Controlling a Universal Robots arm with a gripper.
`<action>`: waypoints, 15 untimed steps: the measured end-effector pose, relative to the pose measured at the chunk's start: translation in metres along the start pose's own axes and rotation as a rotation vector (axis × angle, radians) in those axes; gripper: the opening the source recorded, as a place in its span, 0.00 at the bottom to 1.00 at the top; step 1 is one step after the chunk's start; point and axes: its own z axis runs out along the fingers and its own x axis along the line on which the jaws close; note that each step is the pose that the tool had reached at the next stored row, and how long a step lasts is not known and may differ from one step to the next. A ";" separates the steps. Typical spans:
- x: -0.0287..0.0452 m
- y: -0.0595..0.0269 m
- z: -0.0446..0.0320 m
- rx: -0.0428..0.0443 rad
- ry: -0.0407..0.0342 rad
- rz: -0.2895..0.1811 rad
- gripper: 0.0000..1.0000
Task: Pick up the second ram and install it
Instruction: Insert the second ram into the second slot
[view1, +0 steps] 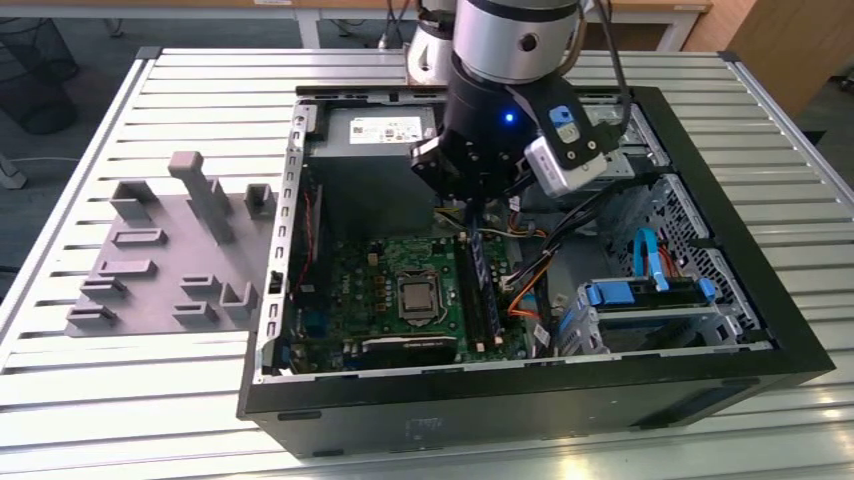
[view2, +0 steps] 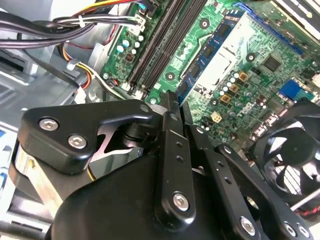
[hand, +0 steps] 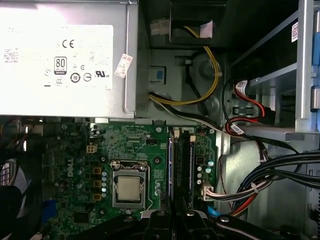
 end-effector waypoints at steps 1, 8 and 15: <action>-0.0010 -0.0001 0.0018 0.0000 0.0000 0.000 0.14; -0.0039 -0.0003 0.0147 -0.0001 0.0000 0.005 0.14; -0.0042 -0.0012 0.0273 -0.0002 0.0001 0.007 0.14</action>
